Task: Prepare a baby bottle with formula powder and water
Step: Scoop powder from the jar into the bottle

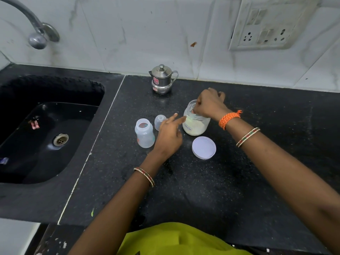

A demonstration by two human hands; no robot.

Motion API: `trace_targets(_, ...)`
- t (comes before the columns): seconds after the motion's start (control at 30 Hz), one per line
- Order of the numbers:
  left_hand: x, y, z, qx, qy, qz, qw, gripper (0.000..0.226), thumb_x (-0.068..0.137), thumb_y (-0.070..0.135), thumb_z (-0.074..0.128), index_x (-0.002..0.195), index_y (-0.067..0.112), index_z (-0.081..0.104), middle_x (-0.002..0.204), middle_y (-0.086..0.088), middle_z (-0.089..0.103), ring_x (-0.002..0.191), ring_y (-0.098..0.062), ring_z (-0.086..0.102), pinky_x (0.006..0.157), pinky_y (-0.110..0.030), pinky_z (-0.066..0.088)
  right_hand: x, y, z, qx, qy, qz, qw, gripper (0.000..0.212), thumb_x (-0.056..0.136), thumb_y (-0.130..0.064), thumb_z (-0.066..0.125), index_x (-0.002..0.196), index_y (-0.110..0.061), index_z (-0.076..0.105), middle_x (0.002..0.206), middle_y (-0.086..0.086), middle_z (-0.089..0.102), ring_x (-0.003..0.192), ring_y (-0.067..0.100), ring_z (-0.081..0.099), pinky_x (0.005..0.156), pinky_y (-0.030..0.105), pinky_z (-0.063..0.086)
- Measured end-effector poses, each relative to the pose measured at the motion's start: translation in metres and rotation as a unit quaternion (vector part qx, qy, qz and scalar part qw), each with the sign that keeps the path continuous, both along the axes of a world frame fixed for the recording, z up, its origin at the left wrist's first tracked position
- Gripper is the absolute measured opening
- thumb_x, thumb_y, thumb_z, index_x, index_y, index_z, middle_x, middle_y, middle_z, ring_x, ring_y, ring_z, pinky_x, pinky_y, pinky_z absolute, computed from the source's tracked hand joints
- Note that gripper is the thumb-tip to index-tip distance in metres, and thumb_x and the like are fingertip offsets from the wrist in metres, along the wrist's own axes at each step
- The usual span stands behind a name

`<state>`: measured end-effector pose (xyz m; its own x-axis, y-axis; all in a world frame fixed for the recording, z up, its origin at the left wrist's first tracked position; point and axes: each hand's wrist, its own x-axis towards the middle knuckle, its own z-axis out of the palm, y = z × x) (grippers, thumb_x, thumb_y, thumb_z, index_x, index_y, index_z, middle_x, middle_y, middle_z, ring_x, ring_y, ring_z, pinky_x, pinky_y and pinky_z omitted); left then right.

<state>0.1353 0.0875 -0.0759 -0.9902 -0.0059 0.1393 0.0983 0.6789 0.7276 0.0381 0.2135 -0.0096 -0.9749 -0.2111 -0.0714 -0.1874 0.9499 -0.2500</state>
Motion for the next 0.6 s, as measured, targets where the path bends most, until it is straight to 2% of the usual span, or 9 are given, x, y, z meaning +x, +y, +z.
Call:
trace_targets(0.1,-0.001,0.002,0.004,-0.006,0.003,-0.006,1.0,0.059,0.077,-0.011,0.043,0.131,0.012,0.051,0.143,-0.018,0.043,0.141,-0.023,0.027,0.114,-0.04,0.025,0.0,-0.003,0.002,0.007,-0.036,0.005,0.999,0.03,0.085,-0.016,0.061,0.058,-0.017,0.048,0.089,0.002,0.05,0.131,0.03,0.037,0.113,0.052,0.017)
trace_targets(0.2,0.001,0.002,0.01,-0.02,-0.007,-0.001,1.0,0.058,0.079,-0.011,0.043,0.131,0.013,0.052,0.143,-0.017,0.043,0.139,-0.023,0.031,0.114,-0.035,0.02,0.001,-0.003,0.005,0.006,-0.07,0.001,0.998,0.03,0.084,-0.016,0.058,0.058,-0.018,0.045,0.069,-0.003,0.04,0.123,0.032,0.045,0.112,0.051,0.021)
trace_targets(0.27,0.003,0.002,0.012,-0.035,-0.015,0.01,0.999,0.058,0.081,-0.008,0.043,0.132,0.018,0.05,0.148,-0.015,0.037,0.137,-0.023,0.034,0.109,-0.028,0.014,0.0,-0.002,0.007,-0.005,-0.088,-0.002,0.996,0.023,0.084,-0.019,0.061,0.063,-0.015,0.052,0.073,0.0,0.048,0.117,0.032,0.049,0.111,0.05,0.023)
trace_targets(0.37,0.002,0.003,0.011,-0.041,-0.026,0.018,0.999,0.058,0.083,-0.005,0.043,0.133,0.023,0.049,0.152,-0.013,0.029,0.137,-0.024,0.032,0.11,-0.031,0.01,-0.002,0.002,0.01,-0.019,-0.101,-0.01,0.995,0.018,0.083,-0.029,0.067,0.078,-0.012,0.067,0.098,0.007,0.064,0.116,0.03,0.051,0.108,0.051,0.023)
trace_targets(0.47,0.002,0.003,0.009,-0.037,-0.032,0.021,0.999,0.058,0.083,-0.004,0.043,0.133,0.025,0.048,0.154,-0.011,0.026,0.139,-0.024,0.029,0.112,-0.035,0.008,-0.002,0.011,0.012,-0.031,-0.094,-0.027,0.995,0.023,0.083,-0.032,0.069,0.069,-0.015,0.063,0.099,0.006,0.067,0.113,0.029,0.053,0.108,0.052,0.021)
trace_targets(0.6,0.005,0.002,0.008,-0.031,-0.029,0.022,0.999,0.058,0.084,-0.005,0.042,0.133,0.024,0.048,0.153,-0.01,0.027,0.143,-0.02,0.021,0.111,-0.033,0.005,-0.003,0.023,0.018,-0.058,-0.085,-0.048,0.994,0.021,0.083,-0.03,0.069,0.081,-0.009,0.07,0.106,0.005,0.069,0.111,0.027,0.055,0.107,0.052,0.028)
